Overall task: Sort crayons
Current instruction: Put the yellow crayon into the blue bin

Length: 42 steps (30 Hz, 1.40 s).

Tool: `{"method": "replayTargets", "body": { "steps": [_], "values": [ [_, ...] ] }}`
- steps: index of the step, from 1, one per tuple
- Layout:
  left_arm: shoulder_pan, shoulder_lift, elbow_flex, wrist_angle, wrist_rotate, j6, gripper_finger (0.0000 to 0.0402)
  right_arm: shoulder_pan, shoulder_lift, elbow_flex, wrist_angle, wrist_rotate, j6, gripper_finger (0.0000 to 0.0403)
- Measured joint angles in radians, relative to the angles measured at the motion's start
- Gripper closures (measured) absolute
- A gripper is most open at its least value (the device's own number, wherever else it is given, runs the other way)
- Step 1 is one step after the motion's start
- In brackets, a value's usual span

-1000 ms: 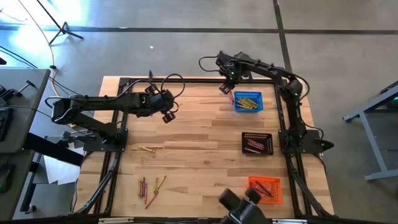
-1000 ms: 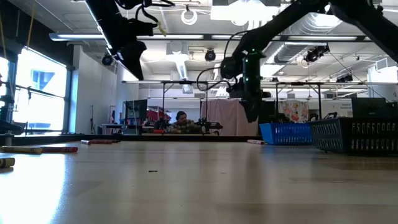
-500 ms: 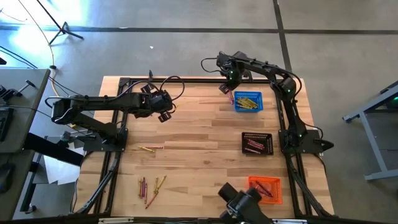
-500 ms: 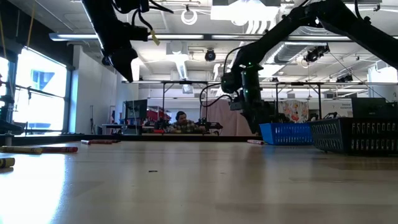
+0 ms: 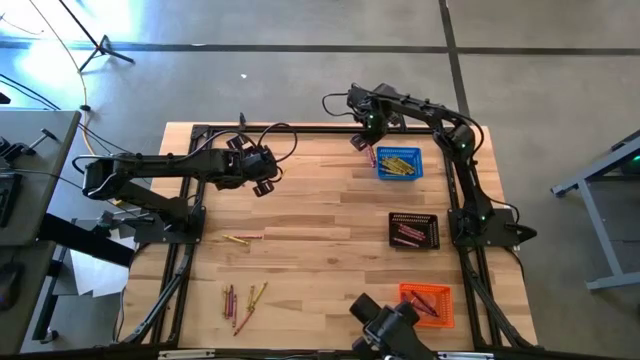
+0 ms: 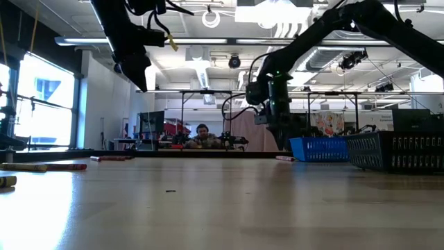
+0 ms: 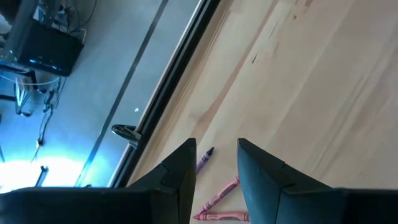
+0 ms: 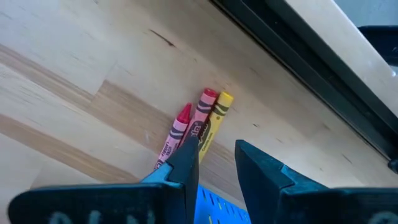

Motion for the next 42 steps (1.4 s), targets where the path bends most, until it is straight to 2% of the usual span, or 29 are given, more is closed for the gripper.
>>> {"method": "replayTargets", "body": {
  "steps": [21, 31, 38, 42],
  "values": [
    [0.0, 0.0, 0.0, -0.021, -0.002, 0.041, 0.03, -0.002, 0.013, -0.001, 0.029, 0.009, 0.01, 0.0311],
    [0.0, 0.0, 0.0, -0.022, -0.002, 0.051, 0.03, -0.003, 0.013, -0.001, 0.032, 0.073, 0.018, 0.0311],
    [0.0, 0.0, 0.0, -0.021, -0.002, 0.041, 0.03, -0.001, 0.033, -0.001, 0.042, 0.035, 0.017, 0.0311],
    [0.0, 0.0, 0.0, -0.022, 0.002, 0.034, 0.03, 0.0, 0.068, 0.001, 0.029, 0.051, 0.012, 0.0311]
  ]
}}
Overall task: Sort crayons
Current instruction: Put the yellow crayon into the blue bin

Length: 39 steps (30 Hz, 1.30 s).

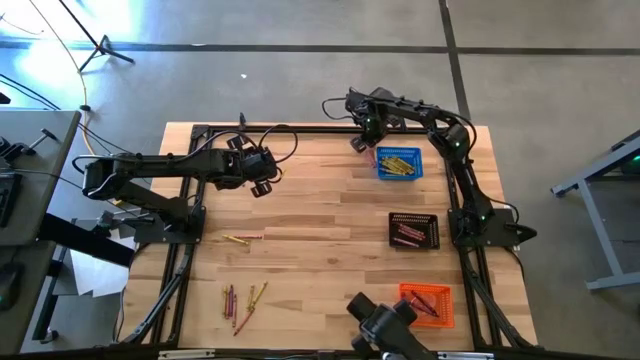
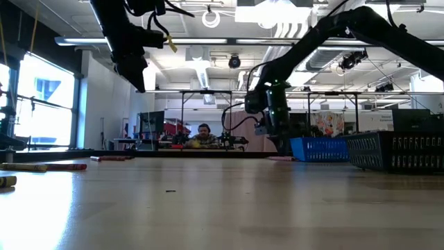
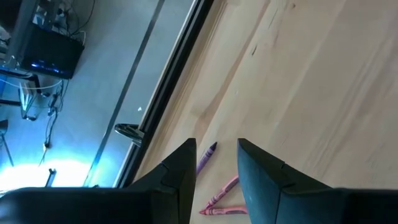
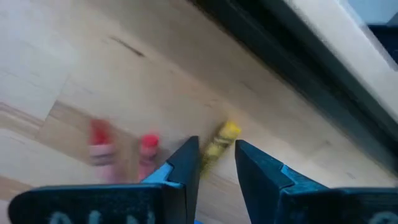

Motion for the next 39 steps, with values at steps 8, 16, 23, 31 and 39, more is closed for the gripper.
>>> {"method": "replayTargets", "body": {
  "steps": [8, 16, 23, 31, 39],
  "values": [
    [0.0, -0.001, -0.035, 0.0, 0.004, -0.005, 0.03, 0.0, 0.013, 0.01, -0.013, -0.004, -0.021, 0.0311],
    [0.0, -0.001, -0.051, 0.002, 0.004, -0.028, 0.03, -0.001, 0.014, 0.011, -0.005, -0.041, -0.041, 0.0328],
    [0.0, -0.001, -0.052, 0.001, 0.004, -0.027, 0.03, -0.002, 0.015, 0.01, -0.002, -0.075, -0.083, 0.0385],
    [0.0, -0.001, -0.053, 0.002, 0.004, -0.038, 0.03, -0.002, 0.003, 0.007, -0.001, -0.091, -0.107, 0.0385],
    [0.0, -0.001, -0.053, 0.005, 0.004, -0.056, 0.03, 0.0, -0.109, 0.005, 0.001, -0.362, -0.161, 0.039]
  ]
}}
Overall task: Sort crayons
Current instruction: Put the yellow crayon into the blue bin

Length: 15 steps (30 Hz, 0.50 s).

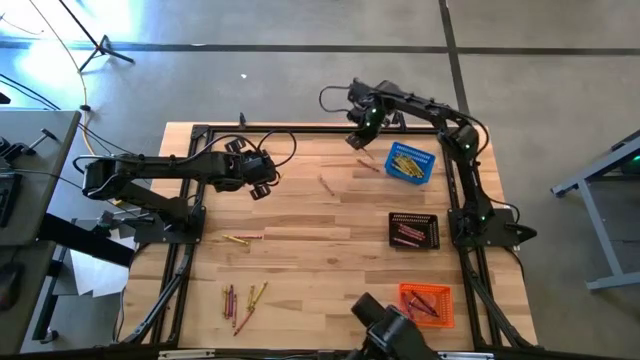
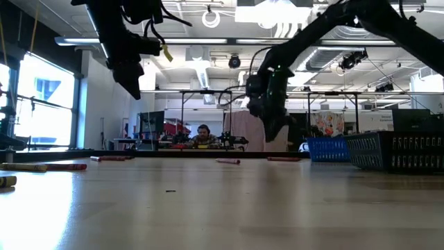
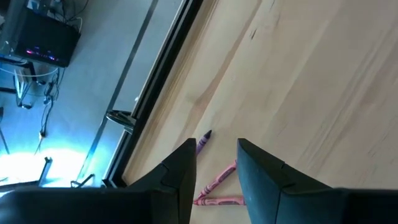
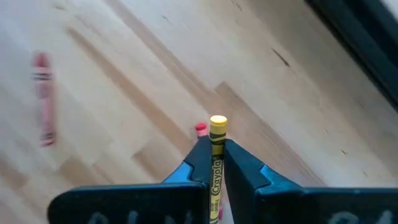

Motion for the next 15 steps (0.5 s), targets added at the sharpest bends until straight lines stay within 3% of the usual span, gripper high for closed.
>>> {"method": "replayTargets", "body": {
  "steps": [9, 15],
  "values": [
    [0.0, 0.0, 0.0, 0.0, 0.0, -0.047, 0.03, -0.01, -0.184, -0.011, -0.13, 0.051, -0.088, 0.039],
    [0.0, 0.0, 0.0, 0.0, -0.004, -0.076, 0.03, -0.03, -0.329, -0.15, -0.169, 0.096, -0.104, 0.039]
  ]
}}
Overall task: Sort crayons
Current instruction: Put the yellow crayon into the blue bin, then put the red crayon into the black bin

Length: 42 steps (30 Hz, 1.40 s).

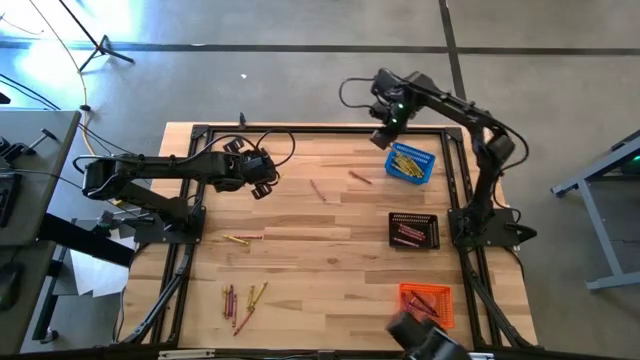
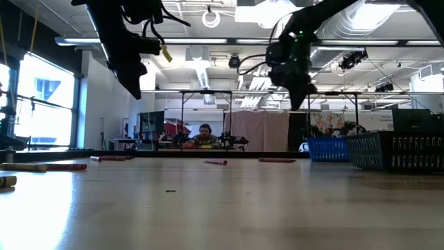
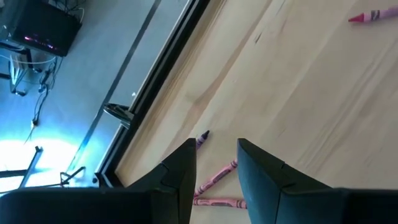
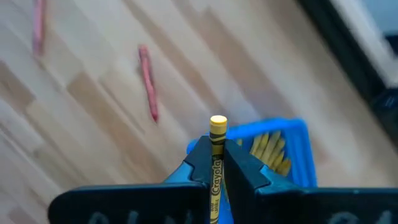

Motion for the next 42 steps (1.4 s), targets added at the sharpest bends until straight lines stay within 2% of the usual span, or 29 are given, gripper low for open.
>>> {"method": "replayTargets", "body": {
  "steps": [3, 10, 16, 22, 30, 34, 38, 42],
  "values": [
    [0.0, 0.0, 0.0, 0.001, -0.001, -0.002, 0.03, -0.019, -0.092, -0.13, 0.029, 0.0, 0.0, 0.039],
    [0.0, 0.0, 0.0, 0.053, -0.01, 0.005, 0.03, -0.062, -0.273, -0.458, 0.254, 0.001, 0.001, 0.0391],
    [0.0, 0.0, 0.0, 0.137, -0.004, 0.025, 0.03, -0.076, -0.326, -0.61, 0.403, 0.01, 0.002, 0.0391],
    [0.0, 0.0, 0.0, 0.197, 0.001, 0.024, 0.03, -0.075, -0.325, -0.645, 0.404, 0.091, 0.007, 0.0385],
    [0.0, 0.0, 0.0, 0.245, 0.001, 0.005, 0.03, -0.074, -0.325, -0.645, 0.41, 0.101, 0.002, 0.0322],
    [0.0, 0.0, 0.0, 0.244, 0.036, -0.011, 0.03, -0.067, -0.325, -0.645, 0.409, 0.09, 0.009, 0.0307],
    [0.0, 0.0, 0.0, 0.244, 0.109, -0.012, 0.03, -0.025, -0.325, -0.637, 0.405, 0.077, 0.011, 0.0305],
    [0.0, 0.0, 0.0, 0.244, 0.126, -0.013, 0.03, 0.053, -0.325, -0.603, 0.406, 0.076, 0.041, 0.0305]
  ]
}}
